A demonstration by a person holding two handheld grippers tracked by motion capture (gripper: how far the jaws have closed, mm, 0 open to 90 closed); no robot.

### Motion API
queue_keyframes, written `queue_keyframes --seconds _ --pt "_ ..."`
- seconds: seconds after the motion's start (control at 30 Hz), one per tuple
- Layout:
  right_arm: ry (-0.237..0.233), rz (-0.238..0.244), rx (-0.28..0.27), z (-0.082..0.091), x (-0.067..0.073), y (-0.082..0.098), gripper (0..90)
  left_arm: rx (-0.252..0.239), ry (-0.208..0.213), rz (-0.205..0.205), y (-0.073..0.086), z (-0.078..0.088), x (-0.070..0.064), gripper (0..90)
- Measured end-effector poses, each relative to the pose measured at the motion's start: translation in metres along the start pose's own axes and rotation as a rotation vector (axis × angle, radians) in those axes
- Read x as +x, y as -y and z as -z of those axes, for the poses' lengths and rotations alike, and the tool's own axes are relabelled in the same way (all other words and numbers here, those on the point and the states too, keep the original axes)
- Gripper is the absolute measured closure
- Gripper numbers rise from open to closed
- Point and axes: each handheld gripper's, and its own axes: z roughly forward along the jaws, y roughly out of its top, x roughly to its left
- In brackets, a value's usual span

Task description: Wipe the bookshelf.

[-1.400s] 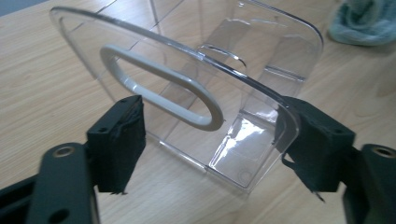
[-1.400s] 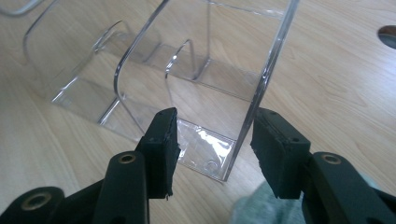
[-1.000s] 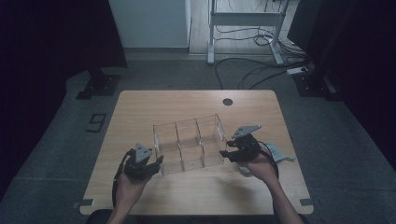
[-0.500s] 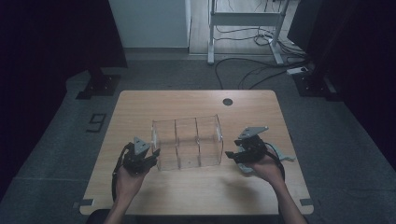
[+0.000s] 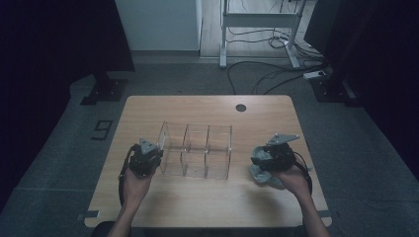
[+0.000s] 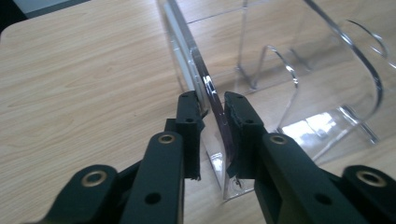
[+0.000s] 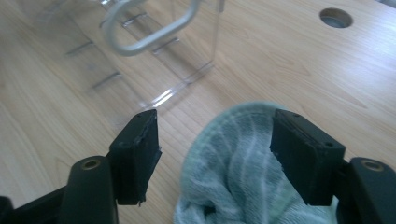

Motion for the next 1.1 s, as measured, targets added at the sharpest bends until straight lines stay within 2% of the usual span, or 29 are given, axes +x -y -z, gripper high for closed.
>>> queue_keyframes --seconds 0.1,0.2,0.3,0.47,0.67,0.73,0.8,0.87,1.03,1.1 --pt "0.026 -0.003 0.003 0.003 -0.003 0.001 26.9 -0.011 -0.016 0.011 0.002 -0.001 0.006 82.7" --pt "0.035 -0.026 0.003 0.005 -0.008 0.005 24.6 -0.026 0.014 0.045 0.004 -0.001 0.013 84.8" --pt "0.040 -0.042 0.019 0.005 -0.013 0.011 22.6 -0.032 0.025 0.053 0.005 -0.001 0.017 85.8" --pt "0.055 -0.037 0.095 -0.003 -0.020 0.025 21.4 -0.038 0.047 0.045 0.006 -0.002 0.021 86.3" --pt "0.071 -0.031 0.190 -0.023 -0.026 0.043 22.0 -0.035 0.080 0.016 0.006 -0.001 0.025 86.3" --pt "0.076 -0.025 0.217 -0.030 -0.028 0.049 23.6 -0.031 0.093 0.009 0.007 0.000 0.027 86.3" --pt "0.082 0.002 0.248 -0.035 -0.029 0.055 26.3 -0.025 0.103 -0.004 0.007 0.001 0.029 86.3" --pt "0.078 0.000 0.262 -0.039 -0.029 0.060 29.7 -0.025 0.116 -0.010 0.007 0.001 0.031 86.3" --pt "0.067 -0.083 0.262 -0.039 -0.032 0.062 46.1 -0.028 0.119 -0.014 0.007 0.001 0.032 85.8" --pt "0.062 -0.083 0.265 -0.038 -0.031 0.062 51.1 -0.033 0.122 -0.015 0.008 0.001 0.032 85.0"
